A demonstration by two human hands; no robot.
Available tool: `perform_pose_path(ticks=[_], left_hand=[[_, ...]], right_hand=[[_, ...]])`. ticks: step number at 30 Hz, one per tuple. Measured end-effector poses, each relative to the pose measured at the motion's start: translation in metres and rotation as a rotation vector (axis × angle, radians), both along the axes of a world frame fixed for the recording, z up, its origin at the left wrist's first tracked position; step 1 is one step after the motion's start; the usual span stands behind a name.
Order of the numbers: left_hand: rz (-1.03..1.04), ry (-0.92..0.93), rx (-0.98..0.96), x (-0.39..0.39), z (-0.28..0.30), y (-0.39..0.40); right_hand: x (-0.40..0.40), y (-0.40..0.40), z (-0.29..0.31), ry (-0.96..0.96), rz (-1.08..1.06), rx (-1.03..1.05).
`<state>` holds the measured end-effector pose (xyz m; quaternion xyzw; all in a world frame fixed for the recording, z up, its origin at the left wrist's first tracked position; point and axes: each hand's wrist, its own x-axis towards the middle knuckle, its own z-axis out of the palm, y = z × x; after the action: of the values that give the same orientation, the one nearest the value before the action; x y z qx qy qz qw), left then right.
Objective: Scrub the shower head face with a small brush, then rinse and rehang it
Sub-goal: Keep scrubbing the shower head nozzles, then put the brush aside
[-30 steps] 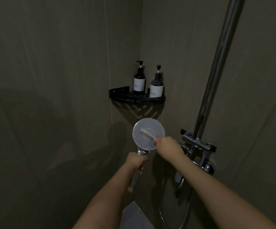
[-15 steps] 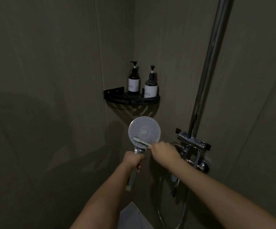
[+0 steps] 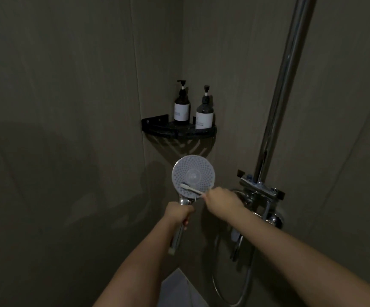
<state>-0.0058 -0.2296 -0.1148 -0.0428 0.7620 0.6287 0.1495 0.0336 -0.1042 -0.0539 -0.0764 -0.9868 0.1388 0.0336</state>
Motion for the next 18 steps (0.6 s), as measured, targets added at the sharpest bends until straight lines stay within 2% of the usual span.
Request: perform_pose_path(ticks=[3, 7, 11, 14, 18], left_hand=[[0.002, -0.004, 0.010, -0.001, 0.000, -0.001], [0.028, -0.003, 0.000, -0.003, -0.001, -0.008], [0.005, 0.011, -0.010, -0.004, 0.003, -0.003], [-0.006, 0.016, -0.007, -0.004, 0.004, -0.002], [-0.030, 0.019, -0.020, -0.004, 0.004, -0.005]], right_hand=[[-0.006, 0.014, 0.001, 0.035, -0.082, 0.017], [0.004, 0.001, -0.002, -0.027, -0.016, -0.028], [-0.008, 0.008, 0.004, 0.040, -0.070, -0.017], [-0.001, -0.002, 0.004, 0.004, 0.029, 0.008], [-0.011, 0.026, 0.022, 0.139, -0.123, -0.001]])
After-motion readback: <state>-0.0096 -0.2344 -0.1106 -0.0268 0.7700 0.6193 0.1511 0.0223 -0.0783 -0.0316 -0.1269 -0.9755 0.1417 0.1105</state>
